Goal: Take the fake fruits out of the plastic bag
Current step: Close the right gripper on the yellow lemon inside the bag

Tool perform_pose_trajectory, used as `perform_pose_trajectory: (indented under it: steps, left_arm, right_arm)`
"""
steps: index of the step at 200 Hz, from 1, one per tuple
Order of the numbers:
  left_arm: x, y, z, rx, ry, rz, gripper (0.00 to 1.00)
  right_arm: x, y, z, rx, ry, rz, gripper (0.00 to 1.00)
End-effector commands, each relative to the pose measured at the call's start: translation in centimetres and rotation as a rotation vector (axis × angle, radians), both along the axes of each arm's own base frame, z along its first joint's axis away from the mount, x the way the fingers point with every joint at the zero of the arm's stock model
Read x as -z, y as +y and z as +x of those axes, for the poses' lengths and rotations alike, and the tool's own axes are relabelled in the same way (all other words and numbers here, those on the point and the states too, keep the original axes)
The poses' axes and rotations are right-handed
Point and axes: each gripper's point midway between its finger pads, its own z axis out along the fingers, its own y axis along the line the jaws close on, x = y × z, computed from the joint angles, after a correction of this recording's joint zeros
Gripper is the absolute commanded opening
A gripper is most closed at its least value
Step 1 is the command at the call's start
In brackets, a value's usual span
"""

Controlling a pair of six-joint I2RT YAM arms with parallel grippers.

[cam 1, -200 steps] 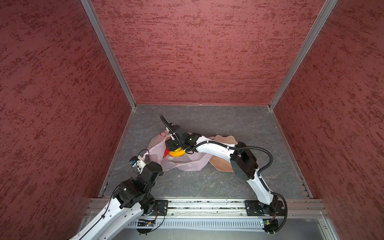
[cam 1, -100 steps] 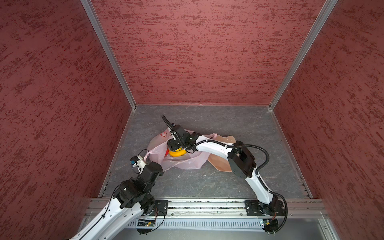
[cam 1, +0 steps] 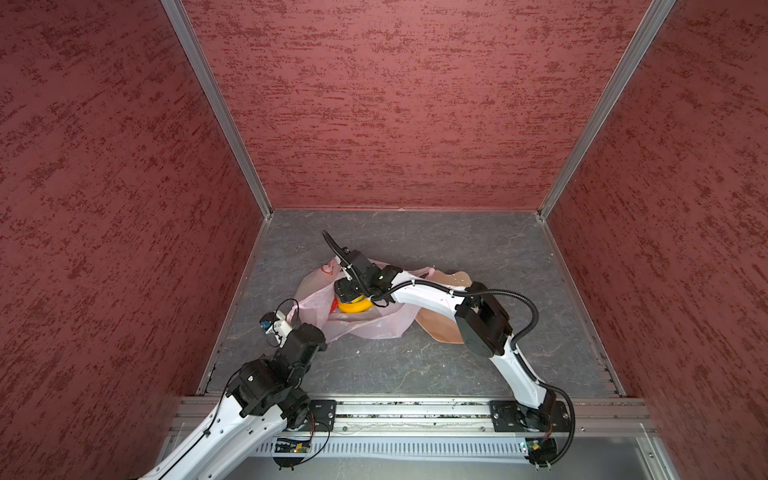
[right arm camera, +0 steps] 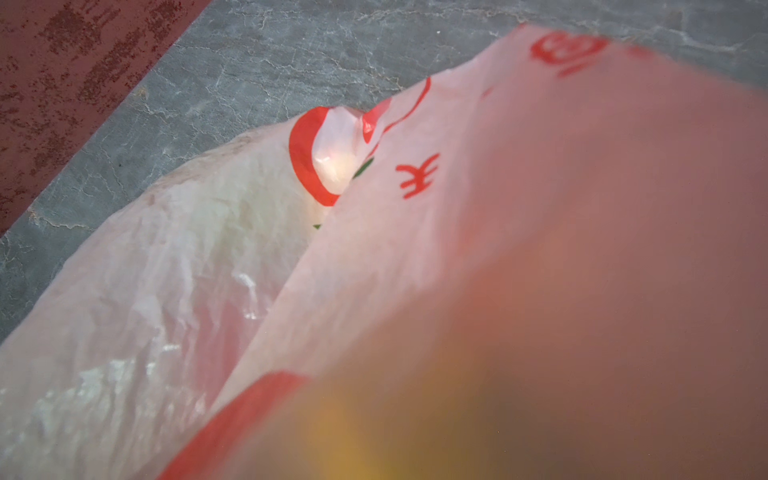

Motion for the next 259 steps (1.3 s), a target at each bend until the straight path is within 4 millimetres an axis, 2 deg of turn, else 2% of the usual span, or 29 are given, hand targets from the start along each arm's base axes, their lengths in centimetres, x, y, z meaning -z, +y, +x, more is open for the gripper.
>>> perform_pose_trajectory:
  steps: [1,113,259]
  left_arm:
    - [0.4,-0.3,0.1,0.017,0.004,0.01,0.14]
    - [0.5,-0.8,0.5,0.027,0.007,0.008,0.14]
    - [0.9,-0.5,0.2,0.024,0.016,0.01,0.14]
  right_arm:
    - [0.3,-0.9,0.3,0.007,-0.025,-0.045,0.78]
    - [1.3,-1.9,0.1,0.008,-0.035,-0.081,0.8]
    - [3.2,-1.3,0.3,0.002,-0.017,-0.096,0.8]
